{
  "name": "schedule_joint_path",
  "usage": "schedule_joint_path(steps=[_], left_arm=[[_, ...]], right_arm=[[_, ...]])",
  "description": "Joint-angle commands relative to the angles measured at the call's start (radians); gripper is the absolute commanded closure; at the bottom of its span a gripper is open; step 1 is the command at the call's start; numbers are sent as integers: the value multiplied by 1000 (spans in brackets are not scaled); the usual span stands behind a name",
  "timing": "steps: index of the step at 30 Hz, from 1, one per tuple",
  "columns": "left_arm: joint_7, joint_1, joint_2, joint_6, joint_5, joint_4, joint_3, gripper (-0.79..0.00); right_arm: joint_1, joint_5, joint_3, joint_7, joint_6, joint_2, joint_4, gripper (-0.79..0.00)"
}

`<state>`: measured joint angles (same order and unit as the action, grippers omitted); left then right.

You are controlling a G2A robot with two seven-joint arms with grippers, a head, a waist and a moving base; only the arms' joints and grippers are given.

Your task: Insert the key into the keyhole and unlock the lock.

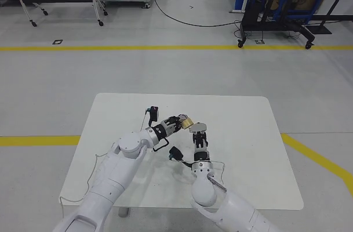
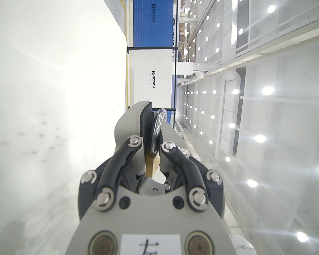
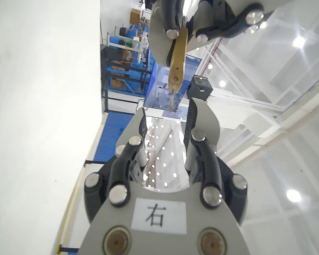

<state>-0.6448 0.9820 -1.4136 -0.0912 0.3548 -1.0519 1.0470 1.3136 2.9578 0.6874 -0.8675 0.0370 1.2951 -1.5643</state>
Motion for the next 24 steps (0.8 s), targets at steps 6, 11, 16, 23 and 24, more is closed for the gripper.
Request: schedule_joint_path(steps=[6, 11, 16, 23, 24], left_arm=[[0, 3, 4, 0, 14, -9, 22, 0], [4, 5, 4, 3, 9, -11, 21, 0], [-19, 9, 5, 12, 46, -13, 33, 0], [-19, 9, 5, 12, 46, -13, 33, 0], [-19, 9, 5, 12, 46, -13, 33, 0]], right_arm=[[128, -248, 205, 314, -74, -46, -110, -314], [195, -541, 356, 591, -41, -71, -159, -296], [221, -505, 439, 535, -17, -84, -169, -785], [221, -505, 439, 535, -17, -84, -169, -785], [221, -505, 439, 535, -17, -84, -169, -785]])
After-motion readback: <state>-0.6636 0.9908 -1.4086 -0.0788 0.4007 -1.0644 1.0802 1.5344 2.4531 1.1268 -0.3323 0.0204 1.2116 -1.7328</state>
